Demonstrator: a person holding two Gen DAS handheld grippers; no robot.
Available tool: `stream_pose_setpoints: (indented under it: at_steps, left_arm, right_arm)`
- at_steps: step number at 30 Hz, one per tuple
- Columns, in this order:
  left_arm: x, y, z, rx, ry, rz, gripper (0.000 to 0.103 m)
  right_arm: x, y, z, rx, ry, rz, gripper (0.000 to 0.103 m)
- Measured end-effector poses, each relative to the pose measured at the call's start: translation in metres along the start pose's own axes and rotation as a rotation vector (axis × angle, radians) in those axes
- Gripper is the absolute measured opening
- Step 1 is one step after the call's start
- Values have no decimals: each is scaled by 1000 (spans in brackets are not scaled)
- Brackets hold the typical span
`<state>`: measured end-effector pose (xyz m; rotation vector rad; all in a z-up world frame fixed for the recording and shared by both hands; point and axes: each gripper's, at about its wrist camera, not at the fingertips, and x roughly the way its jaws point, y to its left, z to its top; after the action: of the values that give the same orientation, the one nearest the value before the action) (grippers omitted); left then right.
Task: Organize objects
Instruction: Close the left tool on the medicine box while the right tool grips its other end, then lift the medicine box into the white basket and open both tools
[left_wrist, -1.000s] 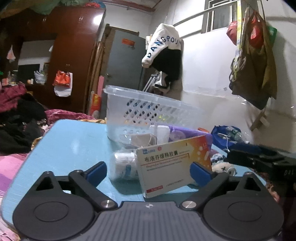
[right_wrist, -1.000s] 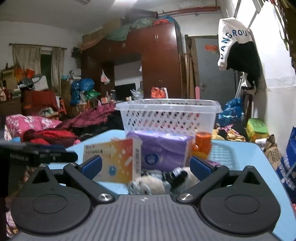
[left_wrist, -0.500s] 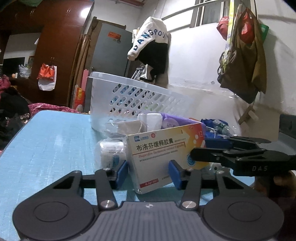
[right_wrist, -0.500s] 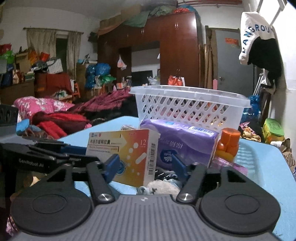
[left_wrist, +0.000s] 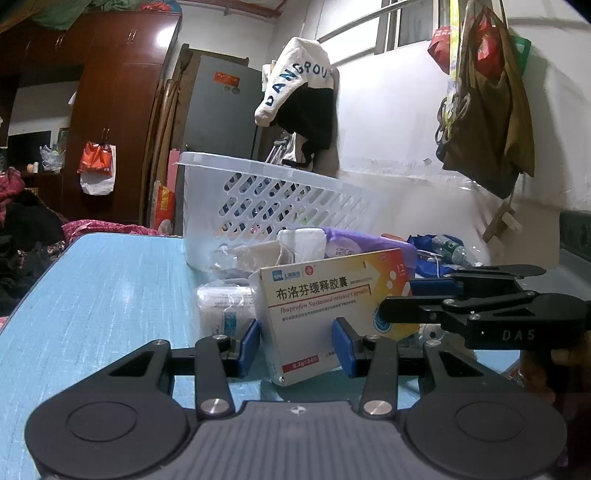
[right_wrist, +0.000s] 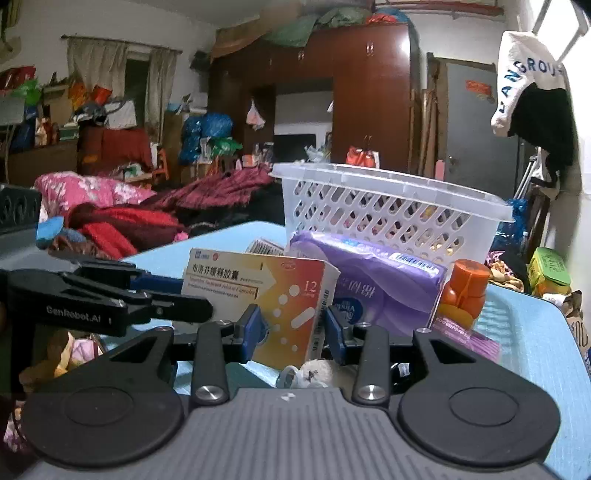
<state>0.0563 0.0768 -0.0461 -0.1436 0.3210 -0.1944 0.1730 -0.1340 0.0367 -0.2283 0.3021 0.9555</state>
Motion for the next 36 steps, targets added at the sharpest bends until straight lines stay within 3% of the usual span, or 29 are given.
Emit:
stream_pose_setpoints:
  at_steps: [10,17,22,27,36]
  left_arm:
    - [-23,-14,12,51,-95,20,43]
    - [-28,-40,76,169,-188,24,43]
    - [1,-52,137,241,-215,23,43]
    - [57,-43,177,239,-138,33,43]
    - [153,-4,189,216,88,70,43]
  right_arm:
    - [-19,12,3,-38,-77,-31,38]
    - [-41,2,48,-68,-184,-97,38]
    - [-41,-21,95,-82,-240,-176,38]
    - [0,-64,131,-15,-199,-200,38]
    - [87,-117,126,86,-48,-189,38]
